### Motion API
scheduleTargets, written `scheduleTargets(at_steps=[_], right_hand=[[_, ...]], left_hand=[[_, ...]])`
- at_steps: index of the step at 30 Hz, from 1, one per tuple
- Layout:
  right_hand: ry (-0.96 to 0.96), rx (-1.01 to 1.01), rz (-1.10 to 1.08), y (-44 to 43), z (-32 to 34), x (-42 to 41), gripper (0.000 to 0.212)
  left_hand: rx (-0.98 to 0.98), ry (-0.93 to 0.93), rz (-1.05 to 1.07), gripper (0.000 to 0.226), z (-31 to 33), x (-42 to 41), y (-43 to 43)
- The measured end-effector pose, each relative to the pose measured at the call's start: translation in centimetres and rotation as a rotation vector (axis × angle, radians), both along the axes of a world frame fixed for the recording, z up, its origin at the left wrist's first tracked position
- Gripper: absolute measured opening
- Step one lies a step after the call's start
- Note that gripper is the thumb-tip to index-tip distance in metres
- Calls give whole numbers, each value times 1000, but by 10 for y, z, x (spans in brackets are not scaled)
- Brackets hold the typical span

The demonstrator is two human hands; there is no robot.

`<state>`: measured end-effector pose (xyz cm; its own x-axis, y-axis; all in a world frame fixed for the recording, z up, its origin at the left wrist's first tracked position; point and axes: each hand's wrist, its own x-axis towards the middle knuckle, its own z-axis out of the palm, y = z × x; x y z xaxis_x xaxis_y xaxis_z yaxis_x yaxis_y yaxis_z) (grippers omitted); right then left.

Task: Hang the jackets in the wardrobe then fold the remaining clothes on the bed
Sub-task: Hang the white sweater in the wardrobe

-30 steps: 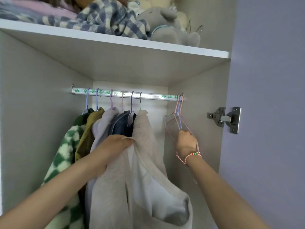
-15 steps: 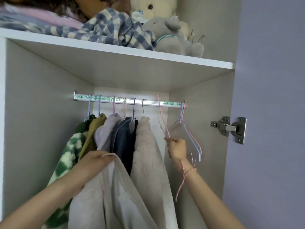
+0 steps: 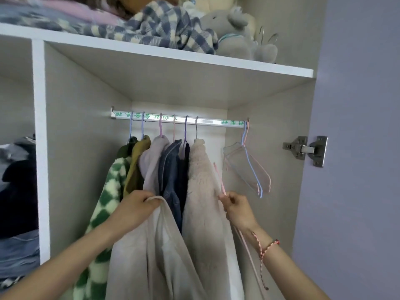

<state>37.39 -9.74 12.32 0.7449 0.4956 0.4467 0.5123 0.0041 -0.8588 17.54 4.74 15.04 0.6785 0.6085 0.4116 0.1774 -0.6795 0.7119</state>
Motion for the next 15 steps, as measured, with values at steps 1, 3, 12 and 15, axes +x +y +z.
scheduleTargets(at_steps=[1, 3, 12, 15], right_hand=[[-105, -13, -10, -5, -2, -4, 34], [-264, -66, -42, -22, -8, -19, 40], [-596, -240, -109, -116, -2, -93, 33], [-569, -217, -50, -150, -5, -125, 37]], left_hand=[[22, 9, 5, 31, 0, -1, 2], [58, 38, 21, 34, -6, -3, 4], [159, 151, 0, 42, -37, 9, -10], [186, 174, -15, 38, -42, 4, -9]])
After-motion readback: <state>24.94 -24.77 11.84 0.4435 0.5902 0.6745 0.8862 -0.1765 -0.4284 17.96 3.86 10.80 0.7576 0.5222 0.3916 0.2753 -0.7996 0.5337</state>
